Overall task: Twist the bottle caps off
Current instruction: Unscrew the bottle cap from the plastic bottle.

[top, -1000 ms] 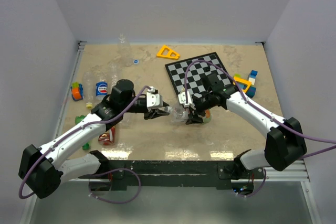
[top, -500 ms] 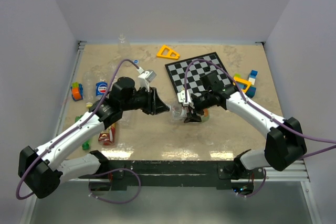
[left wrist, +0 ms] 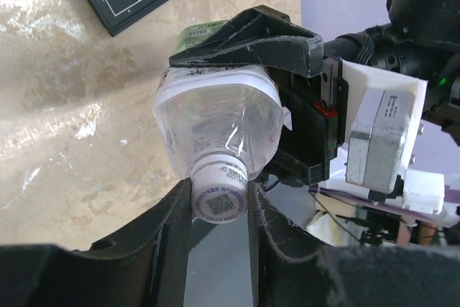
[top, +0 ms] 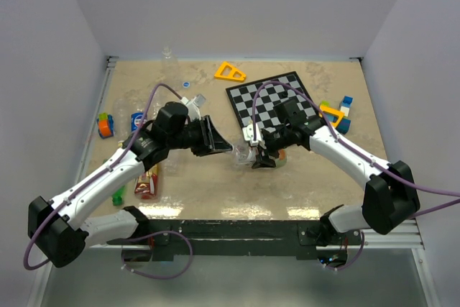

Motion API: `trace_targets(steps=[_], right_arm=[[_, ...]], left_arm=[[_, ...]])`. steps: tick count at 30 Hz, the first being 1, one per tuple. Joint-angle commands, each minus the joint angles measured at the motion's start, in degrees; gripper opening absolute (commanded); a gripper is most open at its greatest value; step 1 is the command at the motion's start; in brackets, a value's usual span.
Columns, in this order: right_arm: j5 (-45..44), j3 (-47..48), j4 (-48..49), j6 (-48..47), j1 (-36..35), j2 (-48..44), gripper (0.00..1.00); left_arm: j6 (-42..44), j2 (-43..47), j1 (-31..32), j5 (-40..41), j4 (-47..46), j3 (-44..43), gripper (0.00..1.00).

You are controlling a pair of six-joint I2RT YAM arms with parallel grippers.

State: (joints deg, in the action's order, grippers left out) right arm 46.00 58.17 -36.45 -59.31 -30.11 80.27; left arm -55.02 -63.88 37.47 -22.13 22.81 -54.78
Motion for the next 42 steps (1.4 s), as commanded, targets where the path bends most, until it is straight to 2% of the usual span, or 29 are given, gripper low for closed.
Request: trace_targets(steps=[1,5,11,16,24,30,39,40,42], right_arm=[[-0.38,0.19,-1.96,-1.6,0.23,-0.91,0.08],[-0.64,0.19,-1.96,-1.6,0.23,-1.17,0.08],[-0.56,0.1,-1.79,-1.6,0.22,-1.17,0.08],[-0.73,0.01,-1.7,-1.42,0.14,-1.17,0.09],[-0.82,-0.08,-1.61,-1.25,0.14,-1.08,0.08],[-0.91,-0.08,-1.35,-1.25,0.14,-0.9,0.08],[-1.17,-0.16,-1.26,-1.07,0.14,-0.29,0.08],[-1.17,-0.16,-1.26,-1.16,0.14,-0.38,0.08],[-1.09,-0.16,-1.35,-1.07,0.14,-0.29,0.09]], left_arm=[[-8.69,-0.19,-1.7,-3.79,1.28,-2.78,0.0],[-8.08,0.15,-2.58,-2.31,4.78,-4.71,0.0],[-8.34,1.65,-5.57,-4.76,4.35,-2.88,0.0],[-9.84,2.35,-5.92,-6.79,1.63,-0.85,0.0],[-6.76,2.88,-6.01,-4.41,0.14,0.73,0.0],[-7.9,3.58,-6.01,-5.21,-6.37,6.26,0.0],[-6.94,2.97,-6.1,-8.19,-10.76,7.85,0.47],[-6.68,3.23,-6.01,-8.11,-10.94,7.94,0.56],[-5.98,3.93,-6.01,-7.93,-10.68,7.94,0.66]])
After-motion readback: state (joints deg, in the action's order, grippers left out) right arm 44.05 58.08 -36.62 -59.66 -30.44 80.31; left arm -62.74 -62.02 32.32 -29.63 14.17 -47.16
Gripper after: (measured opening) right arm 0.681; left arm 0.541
